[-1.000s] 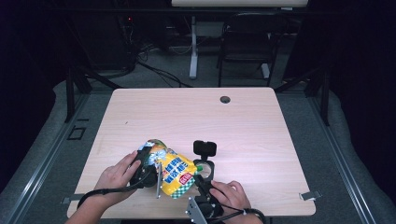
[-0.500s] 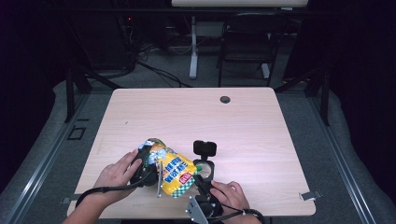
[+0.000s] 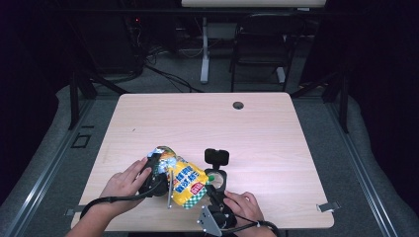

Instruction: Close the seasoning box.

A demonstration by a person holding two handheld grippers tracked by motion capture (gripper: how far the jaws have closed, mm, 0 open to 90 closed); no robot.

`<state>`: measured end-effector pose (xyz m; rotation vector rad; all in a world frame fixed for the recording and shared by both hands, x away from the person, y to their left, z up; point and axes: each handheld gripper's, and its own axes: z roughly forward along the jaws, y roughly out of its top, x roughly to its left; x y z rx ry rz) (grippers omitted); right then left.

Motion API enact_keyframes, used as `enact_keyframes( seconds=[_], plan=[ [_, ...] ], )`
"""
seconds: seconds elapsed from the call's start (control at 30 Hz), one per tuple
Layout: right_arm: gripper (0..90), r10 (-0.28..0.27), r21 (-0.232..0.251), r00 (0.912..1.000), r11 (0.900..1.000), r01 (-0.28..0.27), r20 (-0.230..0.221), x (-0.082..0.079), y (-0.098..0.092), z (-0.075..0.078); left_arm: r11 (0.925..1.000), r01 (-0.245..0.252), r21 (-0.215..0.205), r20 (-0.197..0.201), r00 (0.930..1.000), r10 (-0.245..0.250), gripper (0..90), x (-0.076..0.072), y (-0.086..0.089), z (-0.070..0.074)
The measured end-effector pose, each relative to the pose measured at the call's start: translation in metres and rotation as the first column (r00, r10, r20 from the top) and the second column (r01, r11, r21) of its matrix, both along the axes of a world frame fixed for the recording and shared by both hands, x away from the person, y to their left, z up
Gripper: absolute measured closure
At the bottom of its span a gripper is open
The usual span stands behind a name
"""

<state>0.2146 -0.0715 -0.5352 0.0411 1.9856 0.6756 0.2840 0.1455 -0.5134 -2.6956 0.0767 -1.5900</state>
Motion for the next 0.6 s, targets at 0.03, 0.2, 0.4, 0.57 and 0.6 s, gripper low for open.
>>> enact_keyframes(
  seconds=[0.03,0.2,0.4,0.57,0.6],
  plan=[
    [90.0,0.000,-0.002,1.0000,1.000,0.000,-0.001,0.0000,0.0001,-0.0002,1.0000,0.000,0.000,0.000,1.0000,0.000,41.6,0.0000,0.0000,0.0000],
    [90.0,0.003,0.001,1.0000,1.000,-0.003,-0.006,0.0002,0.0005,-0.0016,1.0000,-0.005,-0.003,-0.001,1.0000,0.005,41.6,-0.0003,-0.0002,-0.0013],
    [90.0,0.000,-0.004,1.0000,1.000,0.000,-0.007,0.0002,0.0003,-0.0016,0.9998,-0.002,0.021,0.010,1.0000,0.002,41.6,-0.0004,-0.0020,0.0007],
    [90.0,-0.003,-0.005,1.0000,1.000,0.002,-0.004,-0.0005,0.0001,-0.0009,0.9997,-0.009,0.021,0.010,0.9999,0.009,41.7,-0.0008,-0.0033,0.0018],
    [90.0,0.002,0.004,1.0000,1.000,-0.002,-0.004,-0.0004,0.0002,-0.0016,0.9997,-0.010,0.023,0.010,0.9999,0.010,41.7,-0.0009,-0.0036,0.0021]
  ],
)
